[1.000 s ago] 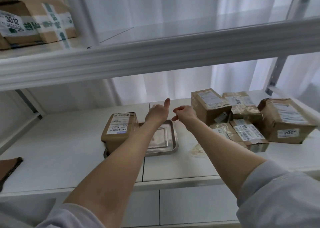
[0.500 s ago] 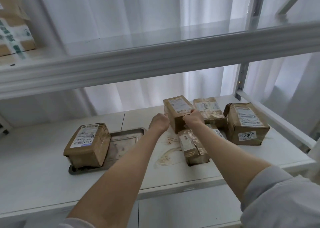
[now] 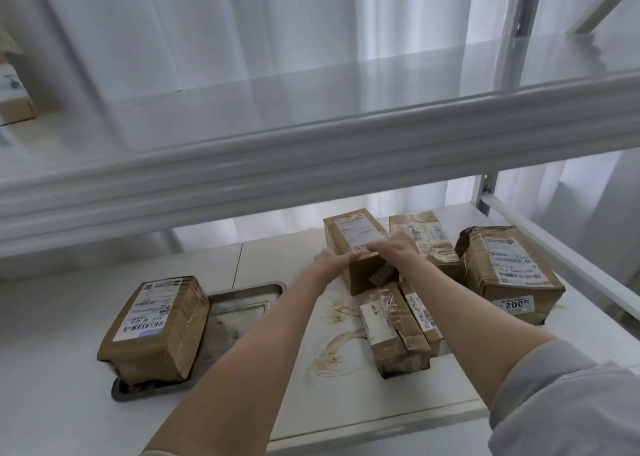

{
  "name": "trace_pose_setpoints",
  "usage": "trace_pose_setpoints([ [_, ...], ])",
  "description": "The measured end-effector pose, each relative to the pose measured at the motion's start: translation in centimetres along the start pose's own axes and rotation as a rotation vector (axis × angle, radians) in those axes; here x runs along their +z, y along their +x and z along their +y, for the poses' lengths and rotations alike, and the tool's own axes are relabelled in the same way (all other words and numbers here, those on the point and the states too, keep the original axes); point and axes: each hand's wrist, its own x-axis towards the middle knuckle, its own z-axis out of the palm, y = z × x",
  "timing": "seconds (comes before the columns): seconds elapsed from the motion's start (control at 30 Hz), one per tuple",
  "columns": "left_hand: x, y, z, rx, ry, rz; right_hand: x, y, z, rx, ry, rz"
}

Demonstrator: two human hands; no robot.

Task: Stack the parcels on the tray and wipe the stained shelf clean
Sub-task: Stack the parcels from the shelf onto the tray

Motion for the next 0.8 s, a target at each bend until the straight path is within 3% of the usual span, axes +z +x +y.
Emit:
trace_pose_setpoints([
  [0.2, -0.6, 2.3, 0.4, -0.031, 0.008, -0.039, 0.8, 1.4, -0.4, -0.004, -0.017, 0.016],
  [0.4, -2.9, 4.1, -0.5, -0.108, 0.027, 0.063, 2.9, 2.6, -0.5, 0.031, 0.037, -0.098],
  [0.6, -3.2, 3.8, -1.8, -0.149, -0.008, 0.030, 4.0, 2.2, -1.1, 0.079, 0.040, -0.168],
  [0.8, -4.8, 2.7, -2.4, -0.084, -0.232, 0.210, 4.7, 1.2, -1.9, 0.055, 0.321, -0.232],
])
